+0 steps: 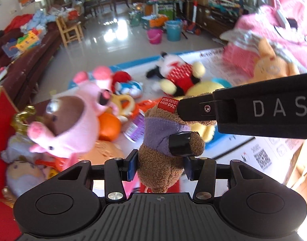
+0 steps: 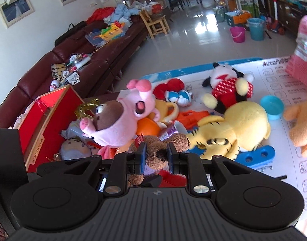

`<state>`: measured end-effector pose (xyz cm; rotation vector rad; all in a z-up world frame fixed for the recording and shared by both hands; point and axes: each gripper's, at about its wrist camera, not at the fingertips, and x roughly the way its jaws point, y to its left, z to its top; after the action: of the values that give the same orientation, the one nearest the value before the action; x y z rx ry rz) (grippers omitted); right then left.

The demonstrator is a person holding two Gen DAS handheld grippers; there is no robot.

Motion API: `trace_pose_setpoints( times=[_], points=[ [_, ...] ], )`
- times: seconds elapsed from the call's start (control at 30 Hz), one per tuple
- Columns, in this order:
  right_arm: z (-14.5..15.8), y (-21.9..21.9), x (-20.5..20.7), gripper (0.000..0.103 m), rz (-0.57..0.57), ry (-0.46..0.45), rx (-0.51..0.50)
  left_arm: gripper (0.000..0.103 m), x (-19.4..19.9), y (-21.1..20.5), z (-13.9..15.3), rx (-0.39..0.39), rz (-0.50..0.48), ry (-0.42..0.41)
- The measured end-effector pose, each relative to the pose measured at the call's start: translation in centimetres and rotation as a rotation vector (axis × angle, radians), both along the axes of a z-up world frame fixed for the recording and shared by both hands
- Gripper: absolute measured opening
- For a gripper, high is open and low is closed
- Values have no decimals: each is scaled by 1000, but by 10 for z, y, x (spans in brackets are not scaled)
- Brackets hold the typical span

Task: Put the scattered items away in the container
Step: 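Carry the brown teddy bear over the red box with both tools, then lower the teddy bear into the red box and open both tools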

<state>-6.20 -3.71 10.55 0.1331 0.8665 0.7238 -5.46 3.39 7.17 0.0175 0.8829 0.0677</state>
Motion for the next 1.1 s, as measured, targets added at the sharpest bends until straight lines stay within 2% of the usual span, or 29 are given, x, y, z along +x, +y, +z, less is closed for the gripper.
trace_pose_setpoints(
  times=[0.27,0.53,0.67,0.83,0.93,1.1],
  points=[
    [63,91,-15,25,200,-130,48,47,-44,87,64,-8,212,-136],
    [100,216,-49,25,453,-203,100,48,-111,189,107,58,457,-199],
    [102,275,-65,24,561,-184,111,48,-138,236,112,91,565,-188],
    [91,339,-86,25,666,-157,74,48,-164,291,105,67,689,-159],
    [84,365,-95,25,713,-130,67,48,-173,314,98,67,738,-137],
    [75,386,-102,25,746,-106,48,48,-175,335,86,59,766,-107]
  ],
)
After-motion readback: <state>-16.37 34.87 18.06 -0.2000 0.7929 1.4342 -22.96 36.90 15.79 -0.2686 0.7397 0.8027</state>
